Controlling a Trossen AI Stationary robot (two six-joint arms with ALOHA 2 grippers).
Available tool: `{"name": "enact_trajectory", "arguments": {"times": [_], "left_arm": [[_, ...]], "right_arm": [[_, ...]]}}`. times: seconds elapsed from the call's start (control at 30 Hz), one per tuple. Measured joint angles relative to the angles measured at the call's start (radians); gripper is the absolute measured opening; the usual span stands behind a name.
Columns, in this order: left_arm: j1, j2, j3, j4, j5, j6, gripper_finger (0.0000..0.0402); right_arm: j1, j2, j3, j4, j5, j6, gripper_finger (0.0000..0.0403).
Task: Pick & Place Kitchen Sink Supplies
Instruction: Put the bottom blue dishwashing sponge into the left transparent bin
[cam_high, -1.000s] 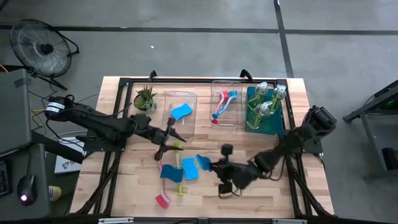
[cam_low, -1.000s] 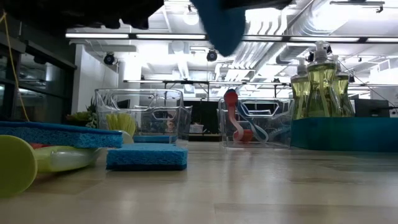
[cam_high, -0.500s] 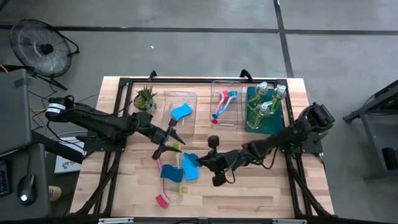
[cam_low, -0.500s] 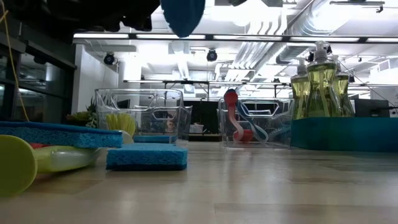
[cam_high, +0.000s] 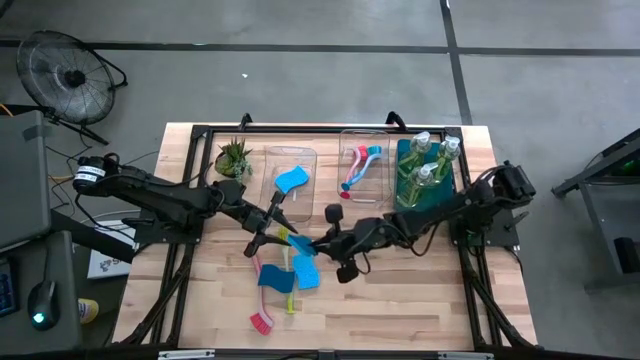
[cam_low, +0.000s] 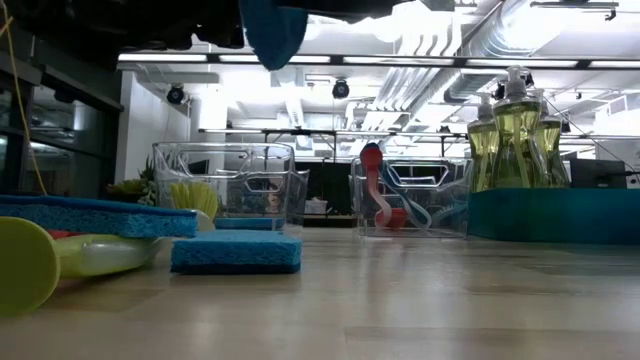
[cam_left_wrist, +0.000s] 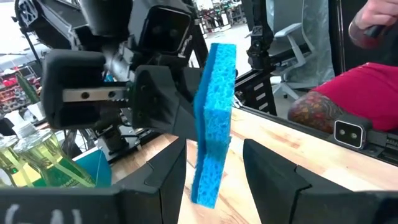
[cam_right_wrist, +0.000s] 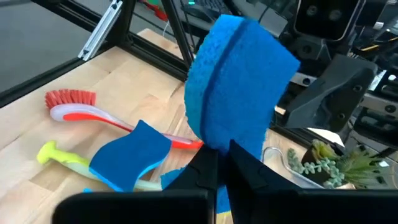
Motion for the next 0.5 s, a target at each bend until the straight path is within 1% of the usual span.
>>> {"name": "enact_trajectory", "arguments": {"times": [0.17, 0.33, 0.5], "left_arm": [[0.0, 0.0, 0.0, 0.0, 0.0, 0.0, 0.0156], [0.0, 0.0, 0.0, 0.027, 0.0, 0.0, 0.0156], [0.0, 0.0, 0.0, 0.089, 0.0, 0.01, 0.0156]], "right_arm": [[-0.045, 0.0, 0.0, 0.025, -0.099, -0.008, 0.0003], [-0.085, 0.0, 0.0, 0.028, -0.175, -0.004, 0.0003], [-0.113, 0.0, 0.0, 0.055, -0.2, -0.011, 0.0003]]}}
